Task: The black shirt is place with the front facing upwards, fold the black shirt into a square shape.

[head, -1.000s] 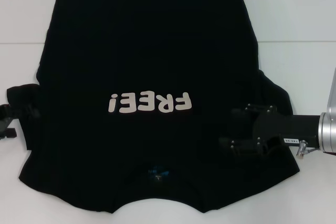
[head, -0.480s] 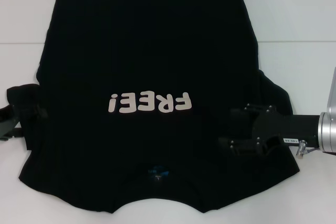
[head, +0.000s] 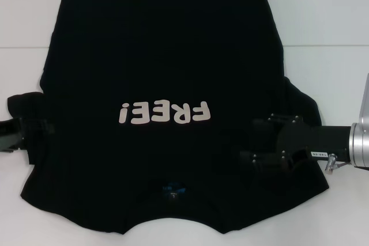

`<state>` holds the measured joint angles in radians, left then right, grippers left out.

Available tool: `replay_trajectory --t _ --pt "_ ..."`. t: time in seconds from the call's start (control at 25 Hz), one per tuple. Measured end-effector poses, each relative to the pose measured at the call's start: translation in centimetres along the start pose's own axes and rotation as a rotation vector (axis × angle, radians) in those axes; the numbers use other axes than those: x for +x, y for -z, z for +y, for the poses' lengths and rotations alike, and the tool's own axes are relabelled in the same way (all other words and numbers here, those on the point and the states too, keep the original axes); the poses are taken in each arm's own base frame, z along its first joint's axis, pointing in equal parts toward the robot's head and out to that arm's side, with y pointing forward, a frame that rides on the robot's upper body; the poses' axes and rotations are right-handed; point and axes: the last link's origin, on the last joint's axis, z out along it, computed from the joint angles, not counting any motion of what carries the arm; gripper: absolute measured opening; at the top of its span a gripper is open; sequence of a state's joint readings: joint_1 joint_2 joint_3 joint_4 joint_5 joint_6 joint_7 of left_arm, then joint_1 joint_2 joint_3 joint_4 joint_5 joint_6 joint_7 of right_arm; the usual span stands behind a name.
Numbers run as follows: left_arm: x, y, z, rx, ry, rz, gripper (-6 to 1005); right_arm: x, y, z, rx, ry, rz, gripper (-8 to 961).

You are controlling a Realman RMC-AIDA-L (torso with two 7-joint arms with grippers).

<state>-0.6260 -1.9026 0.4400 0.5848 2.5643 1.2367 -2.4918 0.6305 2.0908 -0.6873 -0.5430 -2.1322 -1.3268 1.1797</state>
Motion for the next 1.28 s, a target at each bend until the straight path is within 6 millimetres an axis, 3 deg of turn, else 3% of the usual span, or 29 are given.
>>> replay_trajectory --t 0.32,0.52,1.0,1.28 --pt "0.3 0.1 0.0 0.0 -0.001 0.016 721 0.0 0.0 0.0 0.0 0.0 0.0 876" --pt "0.4 0.1 0.0 0.004 -0.004 0.019 486 0.0 0.0 0.0 -0.001 0.0 -0.001 875" --pt "0.7 0.2 0.0 0.02 -0.032 0.026 45 -0.1 0.0 0.0 -0.002 -0.001 -0.004 872" --pt "1.2 0.6 -0.2 0.044 -0.067 0.045 6 -0.1 0.0 0.0 -0.001 0.0 -0.006 871"
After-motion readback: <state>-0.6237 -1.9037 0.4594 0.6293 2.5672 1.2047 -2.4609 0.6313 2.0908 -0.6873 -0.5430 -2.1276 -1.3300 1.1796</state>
